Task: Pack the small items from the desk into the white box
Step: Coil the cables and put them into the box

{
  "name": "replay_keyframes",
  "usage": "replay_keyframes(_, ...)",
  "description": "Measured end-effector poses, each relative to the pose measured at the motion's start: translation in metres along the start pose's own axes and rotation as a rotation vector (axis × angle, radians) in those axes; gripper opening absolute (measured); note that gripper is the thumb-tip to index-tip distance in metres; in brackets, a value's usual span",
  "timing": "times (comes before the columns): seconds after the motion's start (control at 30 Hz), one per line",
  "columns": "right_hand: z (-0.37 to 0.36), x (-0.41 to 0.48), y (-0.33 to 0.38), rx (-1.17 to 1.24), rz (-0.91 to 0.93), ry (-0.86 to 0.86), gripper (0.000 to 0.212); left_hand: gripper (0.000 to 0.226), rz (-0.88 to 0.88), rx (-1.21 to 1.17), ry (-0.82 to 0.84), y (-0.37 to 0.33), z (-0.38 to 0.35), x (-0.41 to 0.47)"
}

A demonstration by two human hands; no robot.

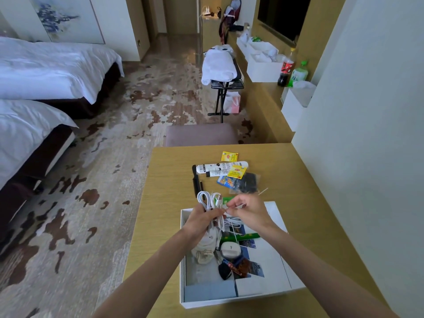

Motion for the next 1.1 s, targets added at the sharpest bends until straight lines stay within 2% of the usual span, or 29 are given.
replay_keyframes(0.1, 0.007, 0.002, -0.004, -0.008, 0.008, -0.004, 0.014, 0.059, -0.013, 0.059, 0.0, 0.0, -0.004, -0.001)
replay_keyframes(0.23, 0.021, 0.002, -0.008, -0.006, 0.063, -0.019, 0.009, 0.029, -0.058, -0.056, 0.053, -0.005, -0.018, 0.002)
replay_keyframes(0.33, 0.03, 0.002, -0.012, -0.03, 0.109, -0.01, 0.012, 0.042, -0.066, -0.071, 0.029, -0.008, -0.03, 0.006)
replay_keyframes(0.6, 0.057, -0.007, -0.033, -0.061, 0.161, -0.069, 0.006, 0.042, -0.09, 0.094, 0.065, -0.011, -0.051, 0.018)
replay_keyframes(0.77, 0.076, -0.009, -0.049, -0.175, 0.085, -0.064, 0.01, 0.017, -0.002, 0.23, 0.004, 0.006, -0.042, 0.026)
replay_keyframes(0.83, 0.074, -0.012, -0.053, -0.235, 0.053, -0.038, 0.01, 0.017, 0.035, 0.241, 0.015, 0.01, -0.042, 0.026)
replay_keyframes(0.97, 0.061, -0.019, -0.057, -0.357, 0.049, 0.001, 0.014, 0.013, 0.058, 0.101, 0.002, 0.013, -0.05, 0.026)
replay_keyframes(1.1, 0.051, -0.022, -0.058, -0.629, 0.064, 0.055, 0.022, 0.011, 0.061, -0.098, -0.049, 0.007, -0.059, 0.026)
Point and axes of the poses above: each hand's wrist, its own x-axis towards the middle knuckle, its own z-axis out of the back of the hand, y = z × x, the point moved 2 cm from there along x, towards the middle knuckle, and after that the axes turned 1 degree about -z, right-handed, at the moved point
